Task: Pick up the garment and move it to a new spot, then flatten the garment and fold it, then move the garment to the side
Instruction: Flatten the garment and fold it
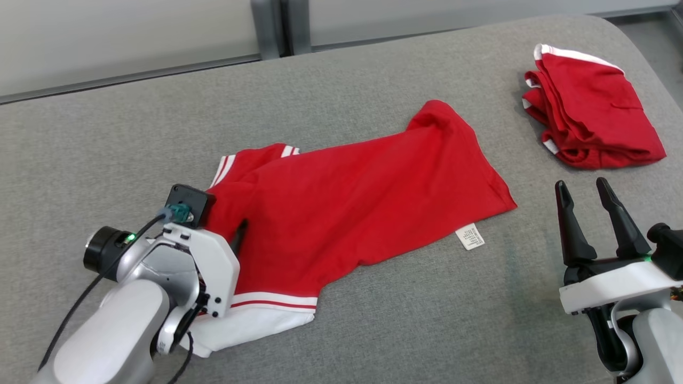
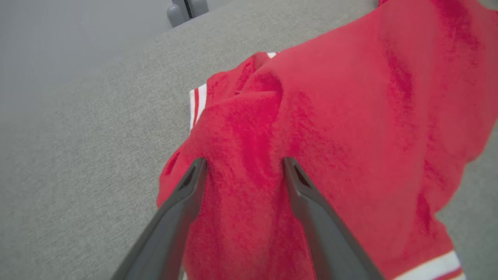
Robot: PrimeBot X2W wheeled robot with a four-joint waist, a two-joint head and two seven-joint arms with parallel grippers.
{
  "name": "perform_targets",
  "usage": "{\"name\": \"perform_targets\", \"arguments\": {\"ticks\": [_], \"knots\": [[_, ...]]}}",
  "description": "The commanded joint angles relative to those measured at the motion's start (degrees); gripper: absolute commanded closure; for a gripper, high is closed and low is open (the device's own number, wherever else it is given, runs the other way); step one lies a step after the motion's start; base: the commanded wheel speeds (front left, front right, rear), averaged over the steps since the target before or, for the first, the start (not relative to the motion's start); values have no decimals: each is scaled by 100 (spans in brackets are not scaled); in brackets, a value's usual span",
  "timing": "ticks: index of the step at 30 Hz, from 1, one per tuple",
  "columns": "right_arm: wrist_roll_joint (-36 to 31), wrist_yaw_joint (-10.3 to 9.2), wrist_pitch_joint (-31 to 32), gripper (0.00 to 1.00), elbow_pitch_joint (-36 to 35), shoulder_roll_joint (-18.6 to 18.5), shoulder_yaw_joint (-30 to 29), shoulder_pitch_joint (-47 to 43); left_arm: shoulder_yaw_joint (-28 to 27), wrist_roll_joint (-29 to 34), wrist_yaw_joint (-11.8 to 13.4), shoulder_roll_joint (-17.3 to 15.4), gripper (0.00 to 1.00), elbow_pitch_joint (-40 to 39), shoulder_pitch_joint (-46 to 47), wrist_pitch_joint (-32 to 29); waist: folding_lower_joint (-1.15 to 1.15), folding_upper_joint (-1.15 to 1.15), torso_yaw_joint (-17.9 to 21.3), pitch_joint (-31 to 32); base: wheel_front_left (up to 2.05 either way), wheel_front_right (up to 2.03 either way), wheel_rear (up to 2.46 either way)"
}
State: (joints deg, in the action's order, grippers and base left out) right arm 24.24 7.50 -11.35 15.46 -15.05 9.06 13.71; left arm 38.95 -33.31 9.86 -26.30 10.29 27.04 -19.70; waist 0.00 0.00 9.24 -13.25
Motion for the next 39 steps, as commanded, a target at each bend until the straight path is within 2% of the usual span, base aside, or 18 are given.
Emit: {"name": "perform_targets", "arguments": {"ticks": [1,2,3,4,5,7,10,18,24,28,30,35,39], "knots": [[31,-2,-54,0,12,-8,-1,90,83,121,29,-25,0,246,204,-160,0,0,130,-129,0,0,0],[35,-2,-76,0,36,-12,6,109,143,153,14,17,4,390,281,-255,0,0,166,-158,0,0,0],[38,-2,-94,0,51,-9,21,133,172,189,12,43,55,520,364,-314,0,0,204,-187,0,0,0],[48,-2,-101,0,65,-6,28,157,186,224,38,56,93,649,439,-362,0,0,241,-215,0,0,0],[58,-2,-113,0,84,-10,36,179,224,259,67,57,100,775,488,-433,0,0,276,-242,0,0,0],[80,-2,-142,0,130,-21,41,204,285,293,43,76,100,944,549,-508,0,0,335,-279,0,0,0],[97,-2,-187,0,182,-44,39,246,247,336,56,112,100,1019,689,-313,0,0,401,-312,0,0,0],[129,-2,-246,0,242,-69,80,319,-67,306,270,273,100,1196,1168,73,0,0,549,-451,0,0,0],[149,-2,-265,0,258,-122,154,461,-255,254,352,501,100,1814,1739,190,0,0,591,-639,0,0,0],[160,-2,-288,0,315,-155,224,583,-335,141,218,778,100,2518,2061,459,0,0,604,-682,0,0,0],[159,-2,-292,0,344,-152,263,619,-348,95,121,886,0,2797,2136,651,0,0,587,-639,0,0,0],[148,-2,-324,0,441,-160,248,497,-386,41,-84,1034,0,3102,2013,1370,0,0,427,-331,0,0,0],[113,-2,-340,0,477,-167,194,385,-462,-26,-192,935,0,2979,1690,1860,0,0,272,-33,0,0,0]]}}
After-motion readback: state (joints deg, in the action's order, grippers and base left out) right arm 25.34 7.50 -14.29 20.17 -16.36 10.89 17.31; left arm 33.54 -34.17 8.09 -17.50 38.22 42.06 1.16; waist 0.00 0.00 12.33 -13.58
